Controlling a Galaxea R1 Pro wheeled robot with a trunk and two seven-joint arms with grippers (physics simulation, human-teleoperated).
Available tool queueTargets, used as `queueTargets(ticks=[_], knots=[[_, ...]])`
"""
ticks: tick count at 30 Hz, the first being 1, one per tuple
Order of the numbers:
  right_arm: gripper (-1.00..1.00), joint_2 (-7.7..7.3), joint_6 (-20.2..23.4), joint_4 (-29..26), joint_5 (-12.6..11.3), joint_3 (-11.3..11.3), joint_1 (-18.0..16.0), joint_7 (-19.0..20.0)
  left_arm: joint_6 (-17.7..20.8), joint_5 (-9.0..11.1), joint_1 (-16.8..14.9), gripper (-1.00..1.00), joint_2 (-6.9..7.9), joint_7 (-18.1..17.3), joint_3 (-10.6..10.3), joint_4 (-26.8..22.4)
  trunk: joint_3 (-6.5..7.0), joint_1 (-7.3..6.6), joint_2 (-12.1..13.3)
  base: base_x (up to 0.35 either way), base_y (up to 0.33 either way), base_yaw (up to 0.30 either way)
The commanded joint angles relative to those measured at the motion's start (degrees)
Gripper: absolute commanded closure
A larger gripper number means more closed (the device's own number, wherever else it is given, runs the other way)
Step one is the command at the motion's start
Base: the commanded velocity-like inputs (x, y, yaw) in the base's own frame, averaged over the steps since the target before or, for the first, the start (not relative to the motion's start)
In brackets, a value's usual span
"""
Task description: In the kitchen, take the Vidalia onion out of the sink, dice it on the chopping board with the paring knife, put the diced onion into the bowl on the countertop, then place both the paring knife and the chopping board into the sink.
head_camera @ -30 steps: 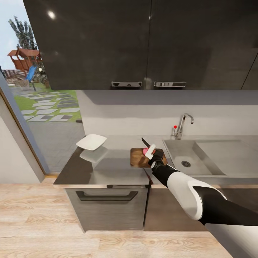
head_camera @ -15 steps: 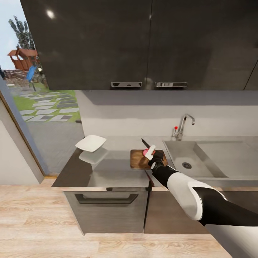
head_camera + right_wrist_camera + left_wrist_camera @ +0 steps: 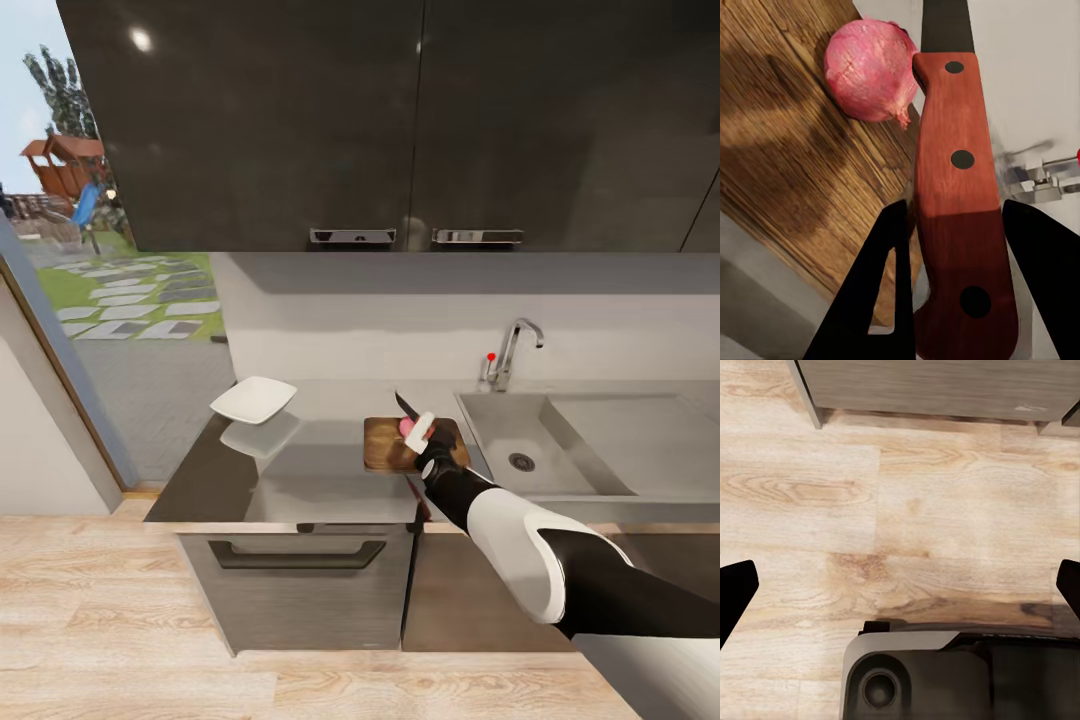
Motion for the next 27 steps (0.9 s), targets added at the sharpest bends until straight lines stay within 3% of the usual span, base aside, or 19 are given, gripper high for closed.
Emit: queueTargets(ticks=[1, 27], knots=[[1.00, 0.03, 0.27, 0.02, 0.62, -0.42, 0.00, -0.19, -0.11, 0.59, 0.00, -1.00, 0.09, 0.18, -0.47, -0.08, -0.11, 0.04, -0.12, 0.000, 0.000, 0.000], [1.00, 0.03, 0.41, 0.04, 0.71, -0.39, 0.38, -0.06, -0.11, 0.61, 0.00, -1.00, 0.09, 0.18, -0.47, -0.08, -0.11, 0.04, -0.12, 0.038, -0.055, 0.000]])
